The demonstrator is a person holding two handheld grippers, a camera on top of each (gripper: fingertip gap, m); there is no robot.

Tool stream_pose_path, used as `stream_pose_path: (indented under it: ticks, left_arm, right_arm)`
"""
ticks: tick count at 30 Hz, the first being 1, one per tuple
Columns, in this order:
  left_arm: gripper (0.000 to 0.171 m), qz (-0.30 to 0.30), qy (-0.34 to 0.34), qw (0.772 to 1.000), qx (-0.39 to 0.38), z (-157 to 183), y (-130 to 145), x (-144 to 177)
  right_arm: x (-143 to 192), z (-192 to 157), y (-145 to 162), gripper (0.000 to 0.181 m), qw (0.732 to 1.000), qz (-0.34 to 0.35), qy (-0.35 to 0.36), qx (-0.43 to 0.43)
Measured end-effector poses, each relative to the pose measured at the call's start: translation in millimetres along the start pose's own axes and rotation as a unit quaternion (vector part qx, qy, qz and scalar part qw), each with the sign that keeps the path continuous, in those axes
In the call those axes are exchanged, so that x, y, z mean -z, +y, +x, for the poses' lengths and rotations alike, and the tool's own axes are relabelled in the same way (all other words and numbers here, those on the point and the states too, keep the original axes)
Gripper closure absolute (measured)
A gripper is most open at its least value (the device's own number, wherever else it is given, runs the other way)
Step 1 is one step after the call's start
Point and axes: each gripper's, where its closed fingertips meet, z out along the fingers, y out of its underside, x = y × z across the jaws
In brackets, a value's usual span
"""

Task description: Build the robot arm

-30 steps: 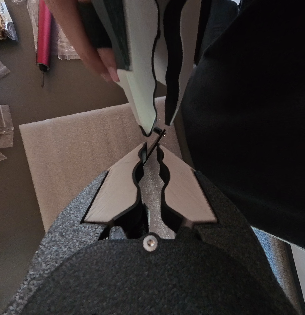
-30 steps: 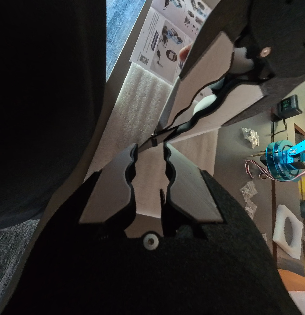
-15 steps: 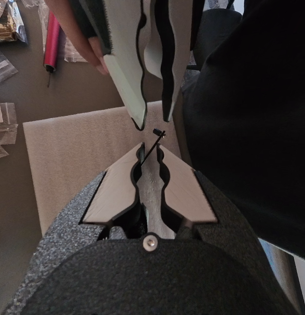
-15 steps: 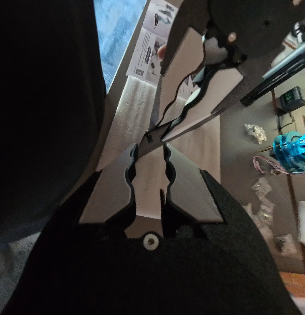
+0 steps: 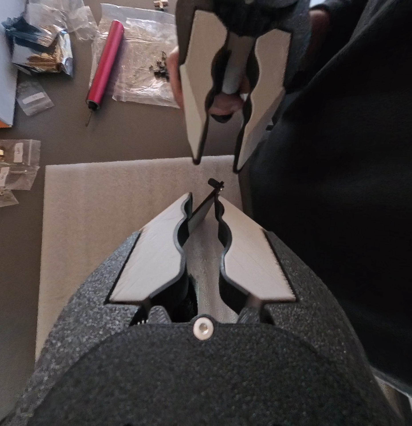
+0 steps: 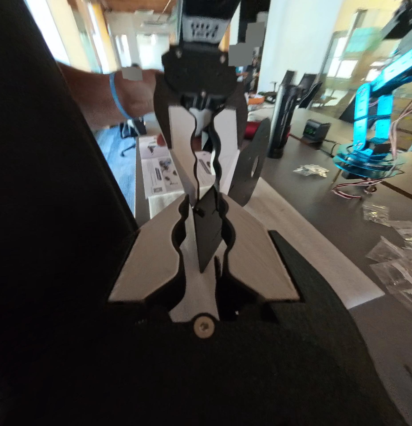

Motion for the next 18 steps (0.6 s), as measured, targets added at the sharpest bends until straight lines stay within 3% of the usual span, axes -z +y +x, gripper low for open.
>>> stream_pose_path:
  ticks: [8,14,18]
  left_arm:
    - [0.149,0.008,-0.046,0.999,-0.013,-3.3,-1.5,-2.1]
    - [0.15,0.017,-0.044,0.998,-0.032,-1.6,-0.6,-1.1]
    - [0.152,0.021,-0.031,0.998,-0.047,0.2,0.5,-0.2]
  right_arm:
    - [0.0,-7.4,25.7,0.163,0.987,-0.028,0.105,-0.116]
    - [-8.2,0.0,32.0,0.16,0.959,-0.001,0.176,-0.224]
    - [-9.2,-4.1,28.3,0.158,0.938,0.052,0.183,-0.291]
